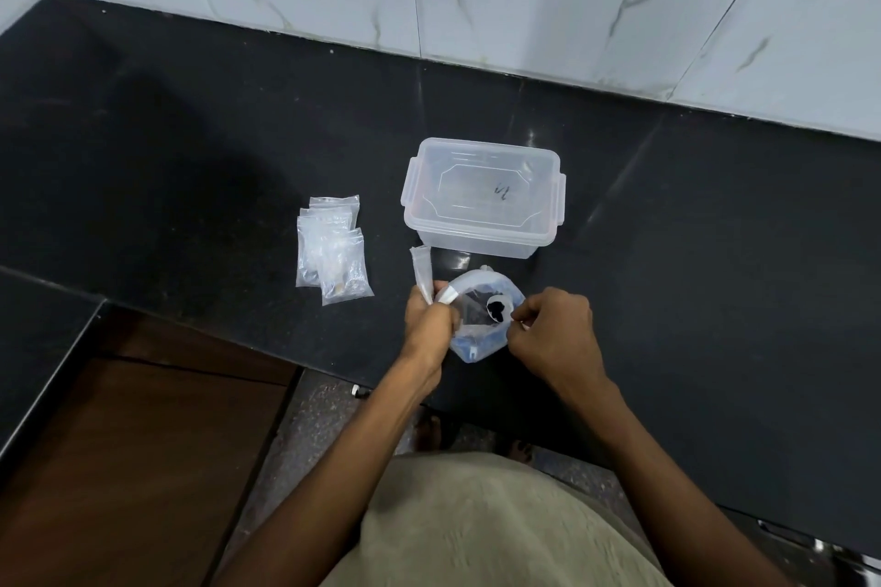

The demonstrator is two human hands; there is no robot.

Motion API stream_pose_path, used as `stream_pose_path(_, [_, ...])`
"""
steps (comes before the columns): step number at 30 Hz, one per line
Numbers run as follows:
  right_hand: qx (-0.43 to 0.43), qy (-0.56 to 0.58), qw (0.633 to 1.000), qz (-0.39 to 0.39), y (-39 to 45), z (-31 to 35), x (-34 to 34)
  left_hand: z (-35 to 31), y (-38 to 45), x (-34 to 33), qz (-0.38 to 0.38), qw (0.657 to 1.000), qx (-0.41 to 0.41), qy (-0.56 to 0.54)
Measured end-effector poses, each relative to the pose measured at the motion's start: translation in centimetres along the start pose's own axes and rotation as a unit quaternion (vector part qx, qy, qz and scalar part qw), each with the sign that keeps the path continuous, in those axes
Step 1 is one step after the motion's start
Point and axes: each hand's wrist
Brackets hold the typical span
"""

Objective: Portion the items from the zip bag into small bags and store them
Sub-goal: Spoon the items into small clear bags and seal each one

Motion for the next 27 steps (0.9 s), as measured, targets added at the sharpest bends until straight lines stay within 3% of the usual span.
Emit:
stream_pose_path(6, [0.05,-0.033,0.998,-0.014,-0.2,0.2,-0.3,0.1,-0.1,-0.1,0.008,0.998,-0.038,0.046])
stream_pose_path(11, [0.012,0.018,0.999,-0.045,-0.4,-0.3,-0.3,1.0,0.2,0.0,0.004,0.992,-0.077,0.097])
stream_pose_path(15, [-0.005,0.04,0.999,-0.03,-0.5,-0.3,0.0,1.2,0.5,0.0,0.014,0.996,-0.068,0.052])
stream_pose_path(21, [-0.129,0.181,0.975,0.001,0.2,-0.5,1.0,0.5,0.3,0.7,0.019,0.999,-0.045,-0.008])
stream_pose_path(27, [-0.187,0.321,0.928,0.042,0.1,-0.5,2.2,1.0,0.3,1.1,0.001,0.985,-0.133,0.112])
Point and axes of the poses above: each hand's wrist, its own y-axis towards the middle knuckle, its own x-axis out of the back of the hand, z = x × y
